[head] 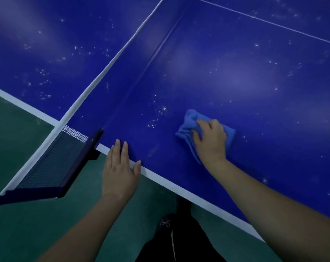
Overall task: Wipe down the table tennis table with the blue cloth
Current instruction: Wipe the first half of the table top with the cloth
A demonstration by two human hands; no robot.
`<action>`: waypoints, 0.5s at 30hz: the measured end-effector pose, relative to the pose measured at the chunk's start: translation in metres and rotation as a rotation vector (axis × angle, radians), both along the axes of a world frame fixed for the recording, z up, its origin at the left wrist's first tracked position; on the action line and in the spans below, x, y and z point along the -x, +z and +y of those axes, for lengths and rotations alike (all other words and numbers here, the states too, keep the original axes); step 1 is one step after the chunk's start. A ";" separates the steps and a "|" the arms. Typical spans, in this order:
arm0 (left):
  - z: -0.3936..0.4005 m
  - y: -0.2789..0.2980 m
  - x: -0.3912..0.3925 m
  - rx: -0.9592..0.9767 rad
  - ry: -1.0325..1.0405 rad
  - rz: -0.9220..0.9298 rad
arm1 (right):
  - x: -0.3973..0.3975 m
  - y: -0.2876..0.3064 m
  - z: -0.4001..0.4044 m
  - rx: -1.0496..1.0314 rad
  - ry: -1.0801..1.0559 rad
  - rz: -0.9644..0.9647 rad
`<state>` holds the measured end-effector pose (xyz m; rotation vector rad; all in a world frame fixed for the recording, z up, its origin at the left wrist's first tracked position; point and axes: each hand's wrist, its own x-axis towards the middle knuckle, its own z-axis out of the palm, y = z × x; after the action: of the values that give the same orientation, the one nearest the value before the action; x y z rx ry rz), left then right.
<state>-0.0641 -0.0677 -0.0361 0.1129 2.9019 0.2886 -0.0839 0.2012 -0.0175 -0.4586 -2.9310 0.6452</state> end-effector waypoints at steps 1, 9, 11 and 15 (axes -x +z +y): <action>0.001 0.000 0.000 -0.006 0.017 -0.009 | -0.013 0.000 0.004 -0.018 -0.016 0.023; 0.005 0.005 -0.002 -0.003 0.122 -0.028 | 0.028 0.002 -0.061 0.039 0.721 0.008; 0.004 0.006 -0.002 0.001 0.123 -0.030 | 0.055 0.001 -0.051 0.045 0.546 -0.033; 0.007 0.009 -0.002 -0.016 0.141 -0.046 | 0.023 -0.005 -0.019 0.041 0.293 0.038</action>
<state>-0.0624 -0.0609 -0.0276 -0.0951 2.8673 0.3331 -0.1074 0.1825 -0.0227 -0.0167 -2.9792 0.7375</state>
